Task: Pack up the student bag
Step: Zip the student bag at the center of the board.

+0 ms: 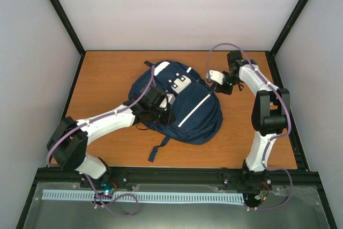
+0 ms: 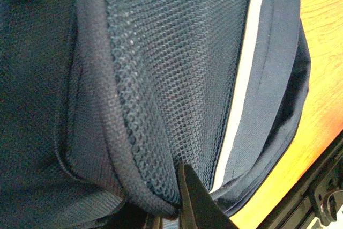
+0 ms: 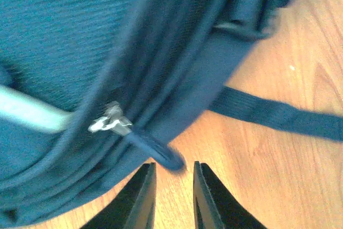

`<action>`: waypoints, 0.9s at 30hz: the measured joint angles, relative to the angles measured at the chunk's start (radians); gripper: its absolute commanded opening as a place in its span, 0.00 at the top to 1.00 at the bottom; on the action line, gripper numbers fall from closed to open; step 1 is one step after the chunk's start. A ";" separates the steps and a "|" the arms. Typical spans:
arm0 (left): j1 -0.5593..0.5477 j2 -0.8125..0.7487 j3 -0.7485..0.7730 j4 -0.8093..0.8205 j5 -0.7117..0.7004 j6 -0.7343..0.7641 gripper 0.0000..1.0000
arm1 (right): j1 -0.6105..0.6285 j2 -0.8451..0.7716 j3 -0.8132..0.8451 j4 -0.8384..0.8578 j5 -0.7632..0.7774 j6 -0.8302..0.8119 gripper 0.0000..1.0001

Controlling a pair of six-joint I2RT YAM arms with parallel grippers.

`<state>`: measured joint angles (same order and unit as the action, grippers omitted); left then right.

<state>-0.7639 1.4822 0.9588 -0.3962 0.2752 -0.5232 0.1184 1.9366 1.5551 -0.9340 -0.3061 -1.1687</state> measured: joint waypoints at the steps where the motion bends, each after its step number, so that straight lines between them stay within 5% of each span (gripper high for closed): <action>1: 0.000 0.000 0.002 -0.016 -0.004 0.001 0.90 | -0.001 -0.001 -0.005 0.018 0.003 0.011 0.70; 4: 0.000 0.000 0.017 -0.063 -0.024 0.014 0.39 | -0.007 -0.024 -0.060 0.093 0.007 0.038 0.64; 10: -0.002 -0.047 0.046 -0.128 -0.122 0.052 0.01 | -0.023 -0.139 -0.162 0.124 -0.007 0.176 0.58; 18: -0.002 -0.175 0.145 -0.218 -0.393 0.066 0.00 | -0.055 -0.362 -0.159 0.117 -0.020 0.449 0.45; 20: -0.002 -0.210 0.172 -0.252 -0.505 0.060 0.00 | -0.058 -0.391 -0.111 0.092 -0.012 0.506 0.25; 21: -0.002 -0.222 0.192 -0.267 -0.559 0.061 0.00 | -0.061 -0.399 -0.071 0.083 -0.003 0.534 0.05; 22: -0.002 -0.231 0.219 -0.285 -0.614 0.064 0.00 | -0.063 -0.405 -0.034 0.080 0.006 0.563 0.01; 27: -0.002 -0.282 0.293 -0.302 -0.869 0.091 0.00 | -0.076 -0.500 0.042 0.162 0.135 0.770 0.03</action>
<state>-0.7658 1.2003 1.2514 -0.6979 -0.5934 -0.4324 0.0429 1.4364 1.5970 -0.7723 -0.1715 -0.3985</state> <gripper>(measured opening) 0.998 0.998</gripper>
